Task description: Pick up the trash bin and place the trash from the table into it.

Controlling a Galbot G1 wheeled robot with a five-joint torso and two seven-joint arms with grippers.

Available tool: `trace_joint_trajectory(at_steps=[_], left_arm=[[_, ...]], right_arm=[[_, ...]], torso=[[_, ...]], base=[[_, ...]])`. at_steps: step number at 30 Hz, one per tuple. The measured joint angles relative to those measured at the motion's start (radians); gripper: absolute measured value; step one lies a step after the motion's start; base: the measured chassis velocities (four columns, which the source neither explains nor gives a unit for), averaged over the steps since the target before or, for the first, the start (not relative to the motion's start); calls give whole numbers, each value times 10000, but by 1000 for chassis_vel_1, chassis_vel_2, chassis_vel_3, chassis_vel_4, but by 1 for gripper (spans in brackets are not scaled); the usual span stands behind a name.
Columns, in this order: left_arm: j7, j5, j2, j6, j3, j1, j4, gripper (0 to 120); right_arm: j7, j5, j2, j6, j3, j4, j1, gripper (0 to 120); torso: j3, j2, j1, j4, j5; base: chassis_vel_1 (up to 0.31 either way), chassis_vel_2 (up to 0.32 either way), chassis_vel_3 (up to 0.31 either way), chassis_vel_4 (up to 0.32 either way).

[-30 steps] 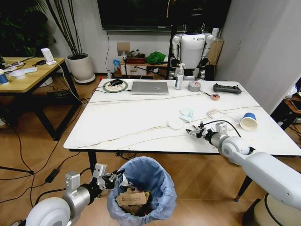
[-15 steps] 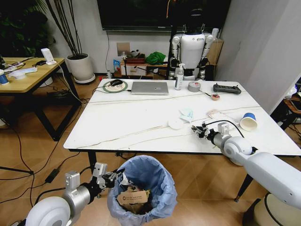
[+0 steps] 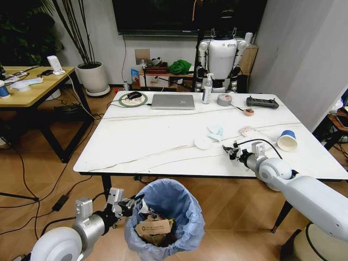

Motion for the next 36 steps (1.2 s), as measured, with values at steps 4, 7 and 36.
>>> trace_joint_trajectory(at_steps=[4, 7, 36], left_arm=[[-8, 31, -30, 0, 53, -29, -13, 0], [-1, 48, -31, 1, 52, -9, -18, 0], [-120, -39, -151, 48, -8, -65, -261, 0]], right_arm=[[-1638, 10, -996, 713, 83, 1959, -261, 0], [-2399, -23, -1301, 1038, 89, 2584, -499, 0], [-5984, -3283, -1679, 3312, -1958, 3943, -503, 14]], torso=[[-2, 0, 0, 0, -5], [-3, 1, -2, -3, -2], [-3, 1, -2, -1, -2]], base=[[0, 0, 0, 0], [0, 0, 0, 0], [0, 0, 0, 0]])
